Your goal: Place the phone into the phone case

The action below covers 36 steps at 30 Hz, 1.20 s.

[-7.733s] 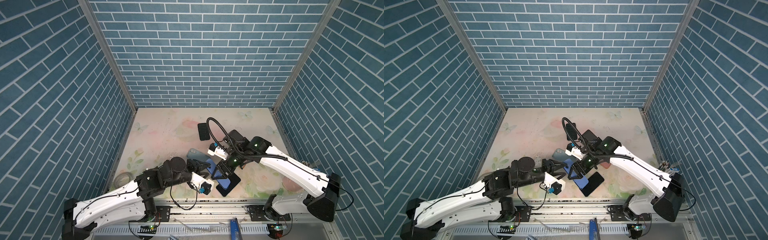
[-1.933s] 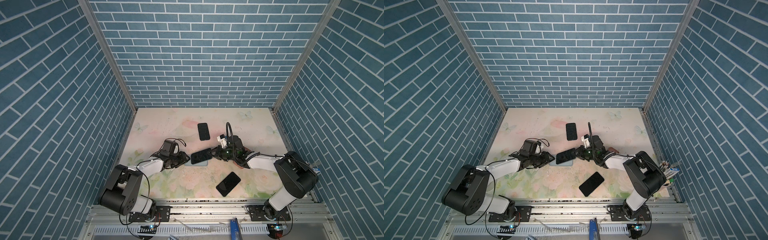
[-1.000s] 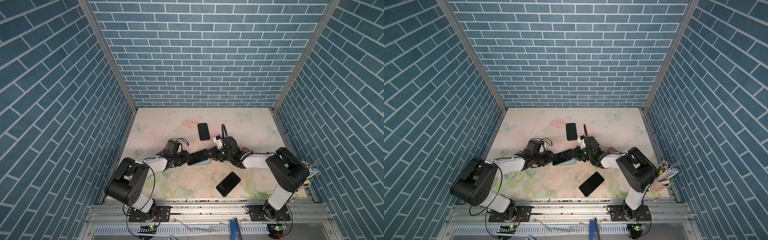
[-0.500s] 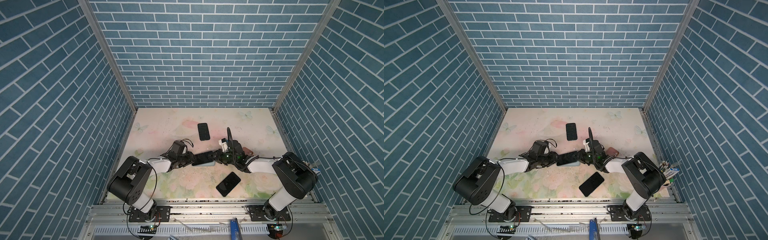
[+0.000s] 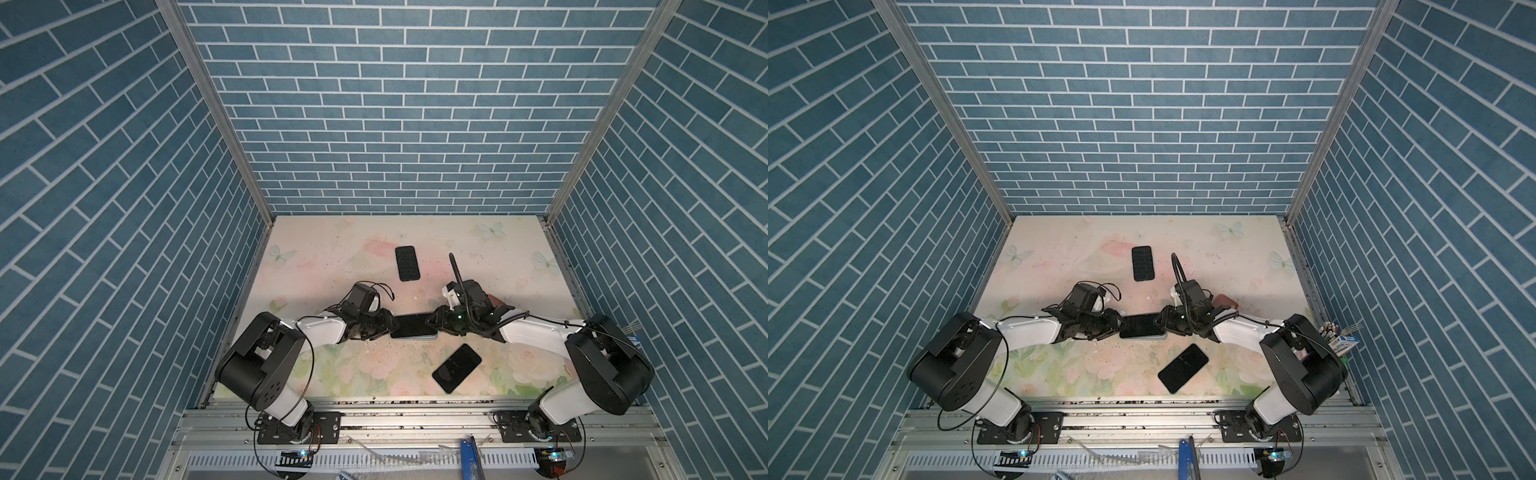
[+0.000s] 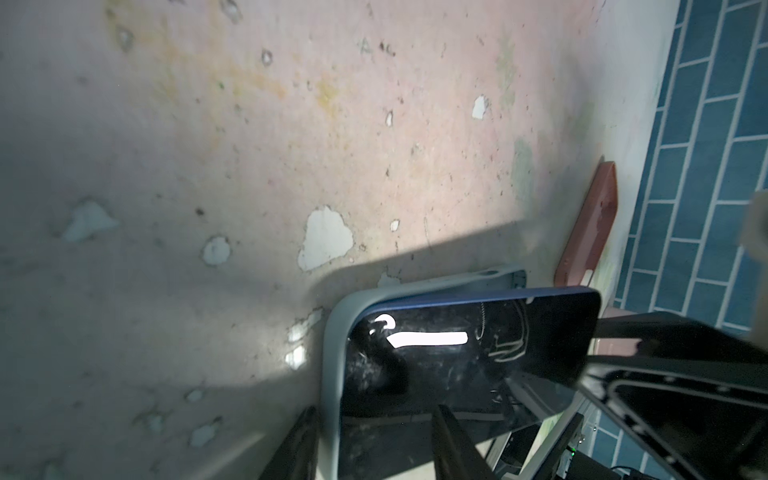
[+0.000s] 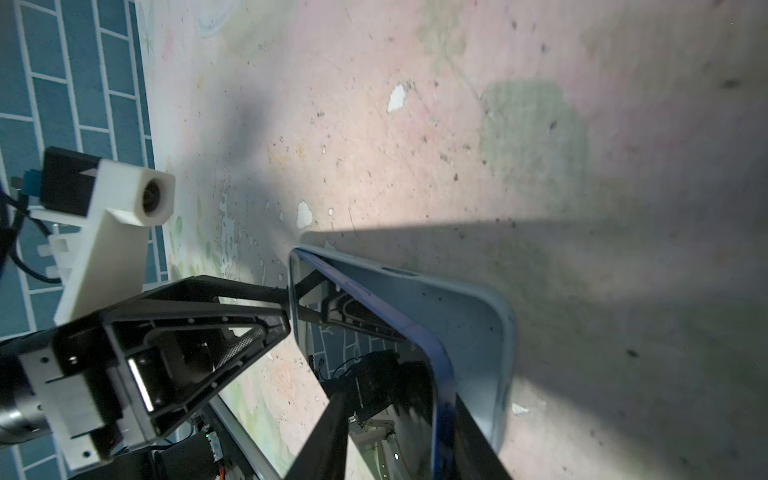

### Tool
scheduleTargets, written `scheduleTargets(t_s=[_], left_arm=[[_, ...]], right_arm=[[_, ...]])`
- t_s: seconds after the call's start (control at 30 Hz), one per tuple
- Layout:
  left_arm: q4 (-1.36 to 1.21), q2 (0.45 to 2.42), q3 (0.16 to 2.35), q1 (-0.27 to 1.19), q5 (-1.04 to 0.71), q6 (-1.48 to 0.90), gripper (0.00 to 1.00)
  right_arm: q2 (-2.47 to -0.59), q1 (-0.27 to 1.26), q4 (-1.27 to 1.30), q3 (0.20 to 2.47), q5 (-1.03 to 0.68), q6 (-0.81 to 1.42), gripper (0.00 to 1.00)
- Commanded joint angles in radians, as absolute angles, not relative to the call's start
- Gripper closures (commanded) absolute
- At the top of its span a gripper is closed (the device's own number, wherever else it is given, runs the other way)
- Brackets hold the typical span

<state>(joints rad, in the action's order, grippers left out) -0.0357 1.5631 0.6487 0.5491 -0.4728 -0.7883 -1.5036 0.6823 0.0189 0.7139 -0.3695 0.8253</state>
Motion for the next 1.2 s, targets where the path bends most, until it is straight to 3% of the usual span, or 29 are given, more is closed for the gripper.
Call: scheduleTargets(t_s=[0.0, 0.53, 1.17], left_arm=[[0.162, 1.540, 0.694, 0.579, -0.385, -0.700, 0.54], [0.446, 1.608, 0.865, 0.660, -0.172, -0.599, 0.62], [0.386, 1.698, 0.893, 0.693, -0.228, -0.616, 0.63]], right_arm=[[-1.454, 0.680, -0.161, 0.775, -0.286, 0.689, 0.61], [-1.447, 0.680, -0.183, 0.767, -0.300, 0.659, 0.69], [-1.604, 0.692, -0.080, 0.747, -0.405, 0.687, 0.76]])
